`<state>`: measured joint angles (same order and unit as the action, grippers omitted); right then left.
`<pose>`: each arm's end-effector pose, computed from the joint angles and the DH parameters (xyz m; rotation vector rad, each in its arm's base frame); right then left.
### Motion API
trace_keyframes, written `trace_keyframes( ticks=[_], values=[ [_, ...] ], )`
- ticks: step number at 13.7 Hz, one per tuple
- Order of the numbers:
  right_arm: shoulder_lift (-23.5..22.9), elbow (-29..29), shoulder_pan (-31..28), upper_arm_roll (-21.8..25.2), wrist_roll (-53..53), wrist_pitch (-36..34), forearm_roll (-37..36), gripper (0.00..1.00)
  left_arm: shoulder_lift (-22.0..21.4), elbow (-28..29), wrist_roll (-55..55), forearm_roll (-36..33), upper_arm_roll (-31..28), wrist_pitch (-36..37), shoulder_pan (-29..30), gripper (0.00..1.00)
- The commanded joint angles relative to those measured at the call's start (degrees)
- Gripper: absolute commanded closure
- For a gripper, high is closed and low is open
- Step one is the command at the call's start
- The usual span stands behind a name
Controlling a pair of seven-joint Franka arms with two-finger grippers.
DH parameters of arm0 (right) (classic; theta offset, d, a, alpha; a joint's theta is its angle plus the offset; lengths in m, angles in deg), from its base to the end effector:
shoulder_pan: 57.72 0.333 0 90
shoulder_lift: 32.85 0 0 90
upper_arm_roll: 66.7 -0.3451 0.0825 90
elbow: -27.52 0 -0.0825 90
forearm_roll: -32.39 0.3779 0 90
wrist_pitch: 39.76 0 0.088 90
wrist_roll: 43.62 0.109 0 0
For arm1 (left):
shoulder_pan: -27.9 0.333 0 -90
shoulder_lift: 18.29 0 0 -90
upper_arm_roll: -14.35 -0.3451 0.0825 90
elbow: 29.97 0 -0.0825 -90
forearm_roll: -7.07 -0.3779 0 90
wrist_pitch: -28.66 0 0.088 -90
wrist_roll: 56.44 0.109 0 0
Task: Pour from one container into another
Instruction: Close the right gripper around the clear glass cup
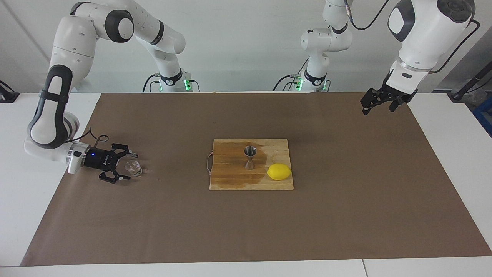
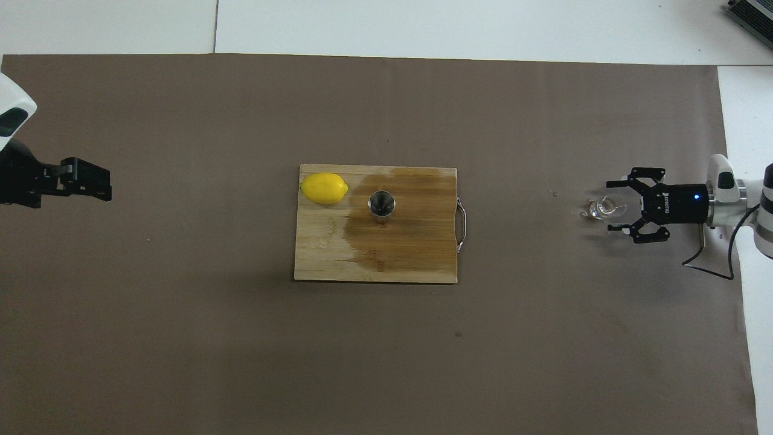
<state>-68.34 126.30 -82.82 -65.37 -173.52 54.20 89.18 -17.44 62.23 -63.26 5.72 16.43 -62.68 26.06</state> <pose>0.5981 -0.1995 0.2535 -1.6981 -1.3523 -0.9091 0.5530 -0.0352 0.6276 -3.1146 -0.0774 0.0429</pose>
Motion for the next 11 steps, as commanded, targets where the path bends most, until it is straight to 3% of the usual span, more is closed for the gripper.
trace_keyframes(
  ticks=[1,8,11],
  values=[
    [-1.17,-0.96,-0.39,-0.45,-1.50,0.52,1.65,0.00,-1.82,2.11,-0.66,-0.85,0.12,-0.33,0.18,0.00],
    [-1.25,-0.96,-0.30,-0.45,-1.23,1.58,2.09,0.01,-1.82,2.11,-0.66,-0.85,0.12,-0.33,0.18,0.00],
    [-1.25,-0.96,-0.21,-0.45,-1.23,1.75,2.44,0.09,-1.82,2.11,-0.66,-0.85,0.12,-0.33,0.18,0.00]
  ],
)
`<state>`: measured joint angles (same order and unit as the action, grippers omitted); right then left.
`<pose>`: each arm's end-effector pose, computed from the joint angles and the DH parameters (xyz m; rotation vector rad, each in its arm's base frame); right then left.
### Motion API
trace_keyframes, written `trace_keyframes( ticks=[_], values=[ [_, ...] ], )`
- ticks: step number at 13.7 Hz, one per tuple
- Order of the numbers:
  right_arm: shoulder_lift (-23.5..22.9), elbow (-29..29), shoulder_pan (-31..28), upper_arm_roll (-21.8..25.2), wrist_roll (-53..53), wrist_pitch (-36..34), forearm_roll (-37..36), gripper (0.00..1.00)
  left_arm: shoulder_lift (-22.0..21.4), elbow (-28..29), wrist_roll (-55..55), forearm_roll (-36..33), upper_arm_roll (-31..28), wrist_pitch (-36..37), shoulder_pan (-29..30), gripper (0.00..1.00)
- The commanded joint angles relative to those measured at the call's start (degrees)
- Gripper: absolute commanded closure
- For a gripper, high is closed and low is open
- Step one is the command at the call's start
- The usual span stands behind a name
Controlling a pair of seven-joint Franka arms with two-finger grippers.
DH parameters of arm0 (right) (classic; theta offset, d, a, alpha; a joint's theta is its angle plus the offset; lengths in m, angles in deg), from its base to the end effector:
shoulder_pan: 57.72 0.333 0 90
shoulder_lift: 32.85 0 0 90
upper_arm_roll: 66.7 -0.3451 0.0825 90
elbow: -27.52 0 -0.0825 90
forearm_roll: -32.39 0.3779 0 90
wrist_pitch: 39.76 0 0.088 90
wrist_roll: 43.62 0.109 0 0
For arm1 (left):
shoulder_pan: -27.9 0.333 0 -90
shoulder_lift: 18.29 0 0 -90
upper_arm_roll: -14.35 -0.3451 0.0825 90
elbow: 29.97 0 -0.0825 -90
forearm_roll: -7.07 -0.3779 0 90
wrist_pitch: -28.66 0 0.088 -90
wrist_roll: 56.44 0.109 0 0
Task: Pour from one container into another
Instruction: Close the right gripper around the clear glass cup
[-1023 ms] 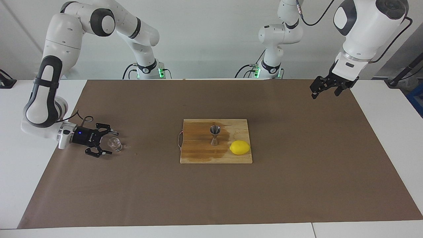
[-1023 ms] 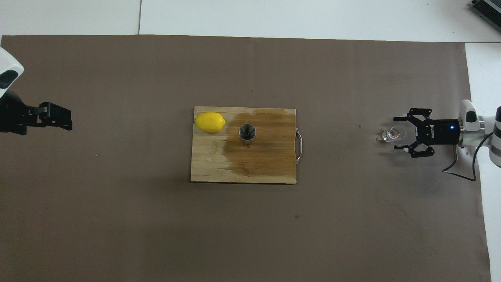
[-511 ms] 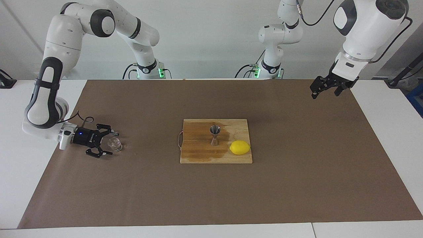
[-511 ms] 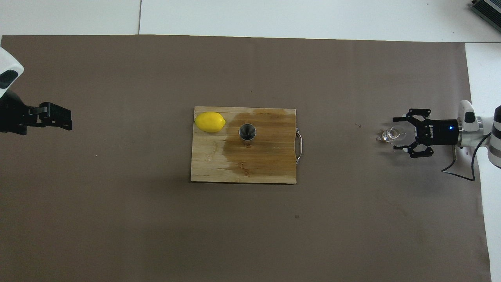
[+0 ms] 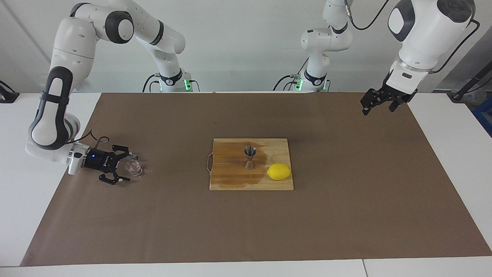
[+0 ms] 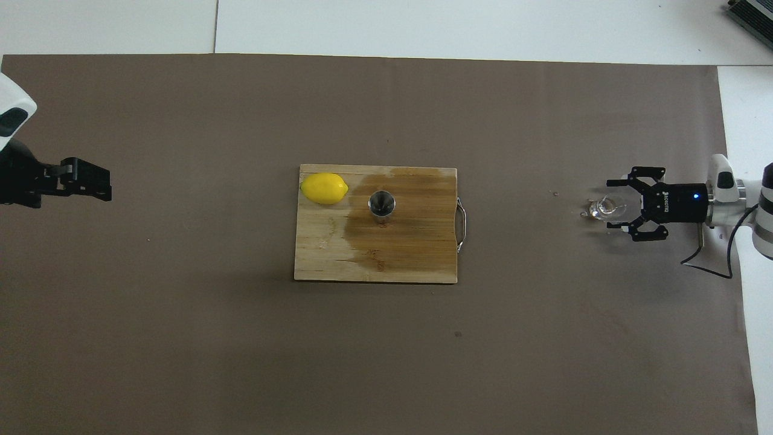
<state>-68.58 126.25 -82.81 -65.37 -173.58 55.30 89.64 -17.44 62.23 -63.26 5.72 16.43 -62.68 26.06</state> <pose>0.5999 -0.2015 0.2510 -1.7165 -1.3491 -0.9187 0.5530 -0.0352 0.6276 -3.1146 -0.0774 0.0429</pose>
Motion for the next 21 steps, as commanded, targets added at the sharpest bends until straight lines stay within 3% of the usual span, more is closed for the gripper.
trace_keyframes(
  ticks=[1,3,7,13,21],
  values=[
    [-1.01,-0.82,0.04,-0.54,-1.26,1.17,1.98,0.10,-1.82,2.11,-0.65,-0.85,0.12,-0.24,0.18,0.00],
    [-1.10,-0.73,1.01,-0.54,-1.26,1.27,3.12,0.12,-1.82,2.11,-0.65,-0.85,0.12,-0.33,0.18,0.00],
    [-1.01,-0.65,1.10,-0.54,-1.18,1.27,3.21,0.26,-1.82,2.11,-0.65,-0.85,0.12,-0.33,0.18,0.00],
    [-1.01,-0.73,0.66,-0.45,-1.44,1.09,2.42,0.17,-1.82,2.11,-0.65,-0.85,0.12,-0.33,0.18,0.00],
    [-1.01,-0.82,0.48,-0.45,-1.70,0.83,1.45,0.23,-1.82,2.11,-0.65,-0.85,0.12,-0.33,0.18,0.00]
  ],
)
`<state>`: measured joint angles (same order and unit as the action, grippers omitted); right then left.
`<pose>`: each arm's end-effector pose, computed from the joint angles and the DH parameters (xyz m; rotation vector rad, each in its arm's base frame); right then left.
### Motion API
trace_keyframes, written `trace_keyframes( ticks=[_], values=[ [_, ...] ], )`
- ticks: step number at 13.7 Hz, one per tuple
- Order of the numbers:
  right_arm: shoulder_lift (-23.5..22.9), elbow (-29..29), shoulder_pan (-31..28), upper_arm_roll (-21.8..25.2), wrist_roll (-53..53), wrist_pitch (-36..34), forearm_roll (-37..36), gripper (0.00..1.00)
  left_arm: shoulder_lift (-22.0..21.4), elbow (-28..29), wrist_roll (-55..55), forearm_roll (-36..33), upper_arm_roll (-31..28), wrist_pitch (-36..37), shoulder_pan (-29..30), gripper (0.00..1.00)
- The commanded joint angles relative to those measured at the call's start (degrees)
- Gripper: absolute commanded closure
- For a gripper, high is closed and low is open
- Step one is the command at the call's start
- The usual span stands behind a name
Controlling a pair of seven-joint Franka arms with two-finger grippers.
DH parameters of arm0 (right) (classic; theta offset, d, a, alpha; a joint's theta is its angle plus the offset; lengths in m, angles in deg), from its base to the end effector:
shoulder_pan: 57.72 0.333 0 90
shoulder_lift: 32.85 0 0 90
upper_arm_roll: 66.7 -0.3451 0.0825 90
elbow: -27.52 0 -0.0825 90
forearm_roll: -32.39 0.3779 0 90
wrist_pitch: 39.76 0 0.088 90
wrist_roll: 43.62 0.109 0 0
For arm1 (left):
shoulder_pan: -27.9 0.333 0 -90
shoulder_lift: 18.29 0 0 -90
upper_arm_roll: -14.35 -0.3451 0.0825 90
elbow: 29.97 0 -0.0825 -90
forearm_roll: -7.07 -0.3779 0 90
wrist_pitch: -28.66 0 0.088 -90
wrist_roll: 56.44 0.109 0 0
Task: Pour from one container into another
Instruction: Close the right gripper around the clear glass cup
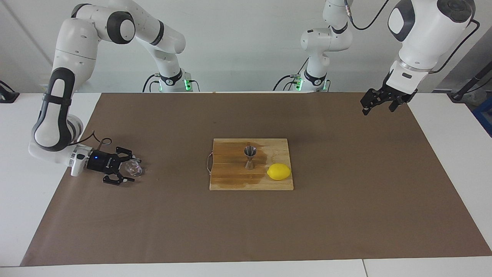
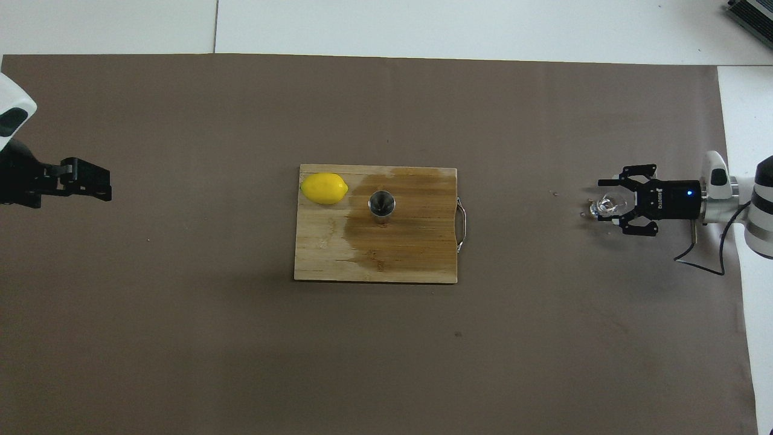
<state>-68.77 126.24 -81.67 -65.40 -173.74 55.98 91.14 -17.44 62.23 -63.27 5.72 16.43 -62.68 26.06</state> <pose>0.6064 -0.1900 0.2502 -1.7103 -1.3472 -0.9360 0.5530 -0.0352 0.6276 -3.1146 -0.0777 0.0429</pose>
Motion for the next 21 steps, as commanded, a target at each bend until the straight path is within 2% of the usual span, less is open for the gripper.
trace_keyframes(
  ticks=[1,4,7,9,16,19,21],
  values=[
    [-0.82,-0.82,-0.74,-0.42,-1.55,0.15,-0.13,0.27,-1.82,2.11,-0.65,-0.76,0.11,-0.33,0.18,0.00],
    [-0.82,-0.82,-0.65,-0.42,-1.37,0.41,-0.13,0.37,-1.82,2.11,-0.65,-0.85,0.11,-0.24,0.18,0.00],
    [-0.82,-0.82,-0.65,-0.42,-1.28,0.50,-0.13,0.38,-1.82,2.11,-0.65,-0.85,0.11,-0.33,0.18,0.00],
    [-0.82,-0.82,-0.56,-0.42,-1.28,0.50,-0.22,0.45,-1.82,2.11,-0.65,-0.85,0.11,-0.33,0.18,0.00],
    [0.93,-1.08,0.23,-0.51,-0.49,0.85,-0.22,0.52,-1.82,2.11,-0.65,-0.85,0.11,-0.33,0.18,0.00],
    [1.82,-1.08,1.28,-0.51,0.30,1.28,-0.13,0.68,-1.82,2.11,-0.65,-0.85,0.11,-0.24,0.18,0.00],
    [2.08,-1.08,2.07,-0.51,0.47,1.99,-0.04,0.70,-1.82,2.11,-0.65,-0.85,0.11,-0.33,0.18,0.00]
  ],
)
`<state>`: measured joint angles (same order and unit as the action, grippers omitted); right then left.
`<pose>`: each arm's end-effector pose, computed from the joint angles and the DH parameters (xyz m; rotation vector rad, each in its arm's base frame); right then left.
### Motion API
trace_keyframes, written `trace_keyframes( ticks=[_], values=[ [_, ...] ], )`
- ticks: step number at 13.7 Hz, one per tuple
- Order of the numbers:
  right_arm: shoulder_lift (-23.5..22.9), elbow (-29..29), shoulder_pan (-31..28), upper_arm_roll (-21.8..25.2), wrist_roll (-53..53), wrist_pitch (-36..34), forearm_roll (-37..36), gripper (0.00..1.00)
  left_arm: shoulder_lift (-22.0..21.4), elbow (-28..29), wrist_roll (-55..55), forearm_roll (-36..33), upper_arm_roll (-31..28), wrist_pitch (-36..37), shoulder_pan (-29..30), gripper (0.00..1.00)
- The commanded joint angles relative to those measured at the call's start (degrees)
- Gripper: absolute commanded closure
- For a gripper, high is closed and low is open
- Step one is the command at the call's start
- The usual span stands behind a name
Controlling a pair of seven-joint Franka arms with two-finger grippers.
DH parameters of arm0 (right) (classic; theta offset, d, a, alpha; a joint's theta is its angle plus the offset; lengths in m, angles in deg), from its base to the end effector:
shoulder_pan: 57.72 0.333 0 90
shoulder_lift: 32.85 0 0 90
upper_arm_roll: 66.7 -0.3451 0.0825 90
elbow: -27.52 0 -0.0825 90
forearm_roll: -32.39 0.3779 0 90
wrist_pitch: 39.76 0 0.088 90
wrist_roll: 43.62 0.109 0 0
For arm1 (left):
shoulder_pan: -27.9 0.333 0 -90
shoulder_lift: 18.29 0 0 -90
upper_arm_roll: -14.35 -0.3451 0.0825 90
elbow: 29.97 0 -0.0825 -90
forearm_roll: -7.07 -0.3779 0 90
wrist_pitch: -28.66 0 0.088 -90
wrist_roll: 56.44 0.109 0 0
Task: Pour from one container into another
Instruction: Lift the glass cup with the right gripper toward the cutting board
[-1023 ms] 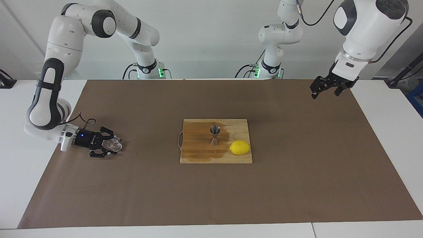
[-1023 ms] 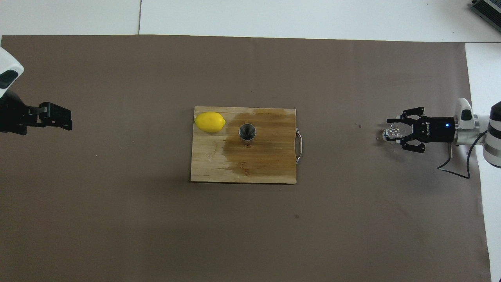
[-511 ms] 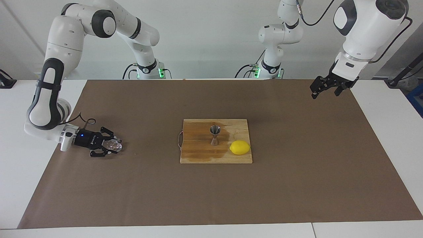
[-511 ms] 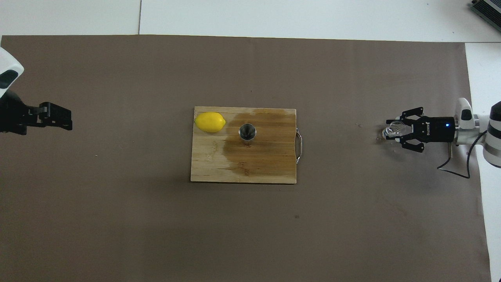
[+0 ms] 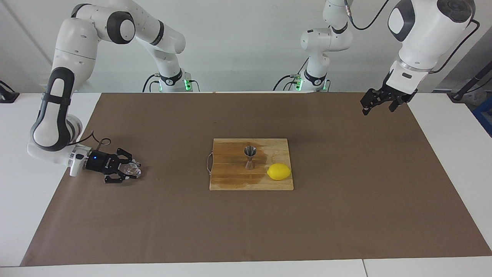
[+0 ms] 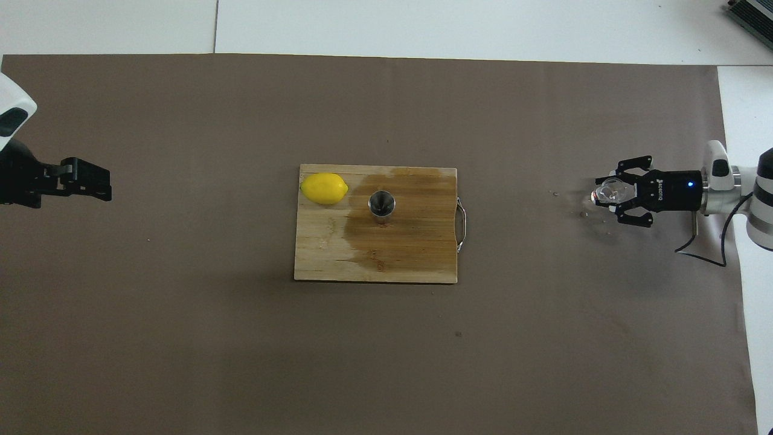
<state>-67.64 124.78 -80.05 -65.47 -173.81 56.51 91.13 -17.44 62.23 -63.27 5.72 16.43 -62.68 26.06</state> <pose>0.6208 -0.1768 0.2719 -1.6965 -1.4113 -0.9527 0.5530 -0.0352 0.6276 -3.1146 -0.0777 0.0429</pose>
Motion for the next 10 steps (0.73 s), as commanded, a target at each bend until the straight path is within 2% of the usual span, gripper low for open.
trace_keyframes(
  ticks=[1,7,10],
  values=[
    [1.56,0.47,0.97,-0.45,0.72,2.16,0.05,0.70,-1.81,2.11,-0.65,-0.85,0.12,-0.33,0.18,0.00],
    [8.59,1.43,8.96,-0.45,7.21,7.34,0.92,0.73,-1.81,2.11,-0.65,-0.76,0.12,-0.33,0.18,0.00],
    [12.36,3.01,13.80,-0.36,15.28,10.24,2.59,0.77,-1.81,2.11,-0.65,-0.85,0.12,-0.33,0.18,0.00]
  ],
)
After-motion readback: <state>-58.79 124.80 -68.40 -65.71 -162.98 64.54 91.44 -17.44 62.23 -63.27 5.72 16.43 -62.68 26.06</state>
